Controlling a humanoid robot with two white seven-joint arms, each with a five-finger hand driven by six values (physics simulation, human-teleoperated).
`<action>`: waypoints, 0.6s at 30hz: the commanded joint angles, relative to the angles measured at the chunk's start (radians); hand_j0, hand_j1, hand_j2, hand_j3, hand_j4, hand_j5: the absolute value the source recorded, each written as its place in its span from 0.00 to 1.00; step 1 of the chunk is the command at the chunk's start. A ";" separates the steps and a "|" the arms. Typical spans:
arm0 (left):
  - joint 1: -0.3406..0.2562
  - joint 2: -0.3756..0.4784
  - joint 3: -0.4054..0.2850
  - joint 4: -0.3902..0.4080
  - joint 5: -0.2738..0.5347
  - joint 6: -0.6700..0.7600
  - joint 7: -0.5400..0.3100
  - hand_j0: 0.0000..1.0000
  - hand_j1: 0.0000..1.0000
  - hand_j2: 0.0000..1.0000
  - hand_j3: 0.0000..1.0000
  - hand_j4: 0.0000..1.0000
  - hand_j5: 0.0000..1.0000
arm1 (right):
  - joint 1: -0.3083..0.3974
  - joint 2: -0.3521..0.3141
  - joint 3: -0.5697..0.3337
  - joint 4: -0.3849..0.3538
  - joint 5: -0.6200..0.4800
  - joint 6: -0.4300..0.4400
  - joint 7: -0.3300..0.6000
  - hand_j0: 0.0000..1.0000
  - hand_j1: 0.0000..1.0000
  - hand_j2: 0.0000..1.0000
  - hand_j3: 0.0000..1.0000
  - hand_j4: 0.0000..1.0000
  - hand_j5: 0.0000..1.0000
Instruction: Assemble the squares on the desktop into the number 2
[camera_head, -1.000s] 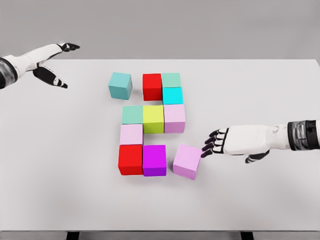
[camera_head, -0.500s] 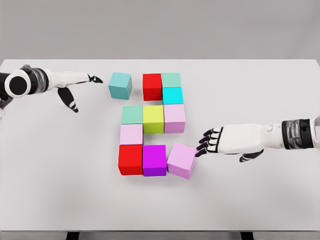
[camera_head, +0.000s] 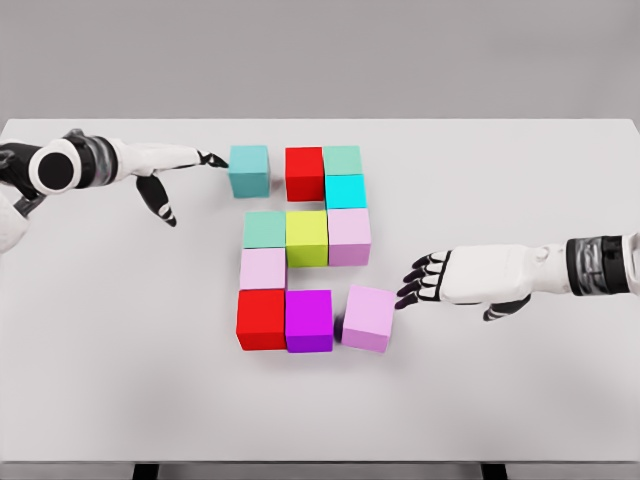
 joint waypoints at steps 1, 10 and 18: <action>0.000 -0.004 0.001 0.000 0.001 -0.004 0.000 1.00 1.00 1.00 1.00 1.00 1.00 | 0.000 0.002 0.000 0.001 -0.003 0.002 0.000 1.00 1.00 1.00 1.00 1.00 1.00; -0.014 -0.030 0.007 0.113 -0.006 0.001 0.003 1.00 1.00 1.00 1.00 1.00 1.00 | -0.003 -0.002 0.009 0.001 0.004 0.002 0.000 1.00 1.00 1.00 1.00 1.00 1.00; -0.037 -0.139 0.007 0.216 -0.026 -0.001 0.005 1.00 1.00 1.00 1.00 1.00 1.00 | -0.018 -0.004 0.006 0.084 0.004 0.002 0.000 1.00 1.00 1.00 1.00 1.00 1.00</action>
